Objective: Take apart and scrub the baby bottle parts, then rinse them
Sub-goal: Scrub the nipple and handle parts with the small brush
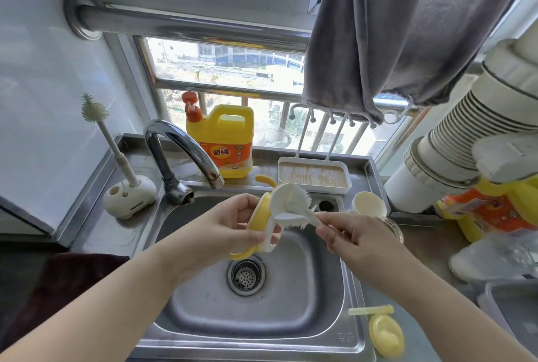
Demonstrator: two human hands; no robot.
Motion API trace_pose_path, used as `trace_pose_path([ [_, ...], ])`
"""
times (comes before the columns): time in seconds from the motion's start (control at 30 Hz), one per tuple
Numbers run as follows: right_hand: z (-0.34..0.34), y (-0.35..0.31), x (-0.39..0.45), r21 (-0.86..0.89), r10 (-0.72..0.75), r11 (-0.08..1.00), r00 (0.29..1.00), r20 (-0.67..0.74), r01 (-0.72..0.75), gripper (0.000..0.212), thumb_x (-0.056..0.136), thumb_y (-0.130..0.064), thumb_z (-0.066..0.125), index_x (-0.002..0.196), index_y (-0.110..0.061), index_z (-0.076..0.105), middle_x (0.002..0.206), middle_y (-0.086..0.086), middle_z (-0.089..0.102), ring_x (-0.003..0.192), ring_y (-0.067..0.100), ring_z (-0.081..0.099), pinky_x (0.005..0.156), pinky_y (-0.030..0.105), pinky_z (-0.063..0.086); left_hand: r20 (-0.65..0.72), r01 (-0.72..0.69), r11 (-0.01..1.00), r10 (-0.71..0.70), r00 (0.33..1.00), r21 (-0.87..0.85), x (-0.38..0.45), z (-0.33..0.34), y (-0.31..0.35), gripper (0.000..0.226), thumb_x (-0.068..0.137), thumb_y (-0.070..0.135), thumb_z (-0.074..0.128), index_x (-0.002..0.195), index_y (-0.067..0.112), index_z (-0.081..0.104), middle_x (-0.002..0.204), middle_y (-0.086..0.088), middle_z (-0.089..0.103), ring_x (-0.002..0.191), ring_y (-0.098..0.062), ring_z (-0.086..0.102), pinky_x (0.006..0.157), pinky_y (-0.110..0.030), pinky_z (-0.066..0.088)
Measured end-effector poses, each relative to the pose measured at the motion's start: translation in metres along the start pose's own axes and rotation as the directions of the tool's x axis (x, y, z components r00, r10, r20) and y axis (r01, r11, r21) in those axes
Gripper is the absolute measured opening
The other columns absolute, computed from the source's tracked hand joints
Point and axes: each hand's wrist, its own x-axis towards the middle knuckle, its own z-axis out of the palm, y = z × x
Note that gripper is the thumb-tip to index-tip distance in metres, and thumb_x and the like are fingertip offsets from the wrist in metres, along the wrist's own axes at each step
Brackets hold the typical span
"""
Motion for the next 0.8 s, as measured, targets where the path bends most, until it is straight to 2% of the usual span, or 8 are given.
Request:
trace_pose_path([
  [0.1, 0.002, -0.002, -0.003, -0.010, -0.016, 1.000, 1.000, 0.003, 0.017, 0.032, 0.091, -0.043, 0.050, 0.081, -0.073, 0.051, 0.065, 0.005, 0.054, 0.053, 0.003, 0.042, 0.055, 0.020, 0.034, -0.095, -0.013, 0.997, 0.005, 0.995, -0.082, 0.001, 0.005, -0.006, 0.024, 0.089, 0.014, 0.061, 0.111, 0.005, 0.059, 0.095, -0.008, 0.071, 0.081, -0.011, 0.067, 0.066, -0.016, 0.049],
  [0.23, -0.006, 0.006, 0.003, -0.046, 0.034, 0.998, 0.997, -0.075, -0.038, 0.020, 0.094, -0.039, 0.048, 0.094, -0.051, 0.064, 0.048, -0.020, 0.050, 0.052, -0.002, 0.047, 0.051, 0.014, 0.032, -0.089, -0.055, 0.994, 0.047, 0.995, -0.090, -0.005, 0.007, -0.013, 0.033, 0.079, 0.022, 0.063, 0.108, 0.006, 0.062, 0.090, -0.005, 0.070, 0.080, -0.010, 0.064, 0.069, -0.017, 0.047],
  [0.33, -0.003, -0.003, -0.001, -0.061, -0.045, 0.997, 0.999, -0.027, 0.044, 0.020, 0.093, -0.038, 0.049, 0.102, -0.042, 0.067, 0.048, -0.017, 0.048, 0.052, 0.000, 0.046, 0.052, 0.014, 0.033, -0.095, -0.076, 0.989, 0.064, 0.993, -0.125, -0.005, 0.009, -0.016, 0.032, 0.077, 0.020, 0.063, 0.106, 0.005, 0.063, 0.090, -0.006, 0.071, 0.081, -0.012, 0.065, 0.071, -0.017, 0.048],
  [0.4, -0.001, -0.009, -0.003, -0.063, -0.102, 0.993, 0.995, 0.005, 0.102, 0.020, 0.093, -0.038, 0.049, 0.103, -0.043, 0.066, 0.047, -0.012, 0.044, 0.048, 0.003, 0.043, 0.050, 0.015, 0.032, -0.107, -0.099, 0.985, 0.084, 0.991, -0.140, -0.006, 0.009, -0.017, 0.030, 0.077, 0.020, 0.066, 0.104, 0.007, 0.065, 0.089, -0.006, 0.071, 0.082, -0.011, 0.065, 0.071, -0.017, 0.048],
  [0.5, -0.009, -0.007, 0.000, -0.037, -0.034, 0.999, 0.995, -0.091, 0.031, 0.019, 0.094, -0.036, 0.050, 0.098, -0.044, 0.066, 0.045, -0.014, 0.044, 0.046, 0.002, 0.042, 0.050, 0.014, 0.032, -0.097, -0.106, 0.987, 0.095, 0.991, -0.118, -0.009, 0.010, -0.016, 0.034, 0.074, 0.030, 0.070, 0.102, 0.011, 0.067, 0.089, -0.004, 0.070, 0.082, -0.010, 0.064, 0.072, -0.018, 0.048],
  [0.6, -0.006, -0.013, -0.004, -0.066, -0.093, 0.994, 0.996, -0.001, 0.093, 0.022, 0.093, -0.036, 0.050, 0.099, -0.053, 0.063, 0.054, -0.019, 0.052, 0.053, -0.001, 0.047, 0.053, 0.013, 0.034, -0.111, -0.097, 0.980, 0.078, 0.991, -0.174, -0.011, 0.011, -0.016, 0.022, 0.077, 0.021, 0.065, 0.096, 0.009, 0.066, 0.081, -0.005, 0.068, 0.074, -0.012, 0.063, 0.067, -0.016, 0.048],
  [0.67, -0.006, -0.011, -0.004, -0.087, -0.098, 0.992, 0.995, -0.028, 0.095, 0.021, 0.093, -0.037, 0.050, 0.099, -0.053, 0.063, 0.054, -0.019, 0.053, 0.054, 0.000, 0.047, 0.052, 0.016, 0.033, -0.119, -0.100, 0.976, 0.078, 0.990, -0.196, -0.011, 0.013, -0.015, 0.020, 0.076, 0.025, 0.067, 0.090, 0.011, 0.068, 0.073, -0.007, 0.064, 0.066, -0.012, 0.059, 0.063, -0.017, 0.047],
  [0.8, -0.017, -0.007, 0.001, -0.043, -0.062, 0.997, 0.993, -0.103, 0.058, 0.028, 0.092, -0.041, 0.050, 0.080, -0.066, 0.055, 0.054, -0.013, 0.050, 0.048, 0.004, 0.042, 0.050, 0.017, 0.032, -0.095, -0.128, 0.986, 0.118, 0.989, -0.108, -0.013, 0.013, -0.017, 0.029, 0.073, 0.040, 0.068, 0.087, 0.014, 0.069, 0.073, -0.006, 0.062, 0.068, -0.013, 0.057, 0.067, -0.018, 0.046],
])
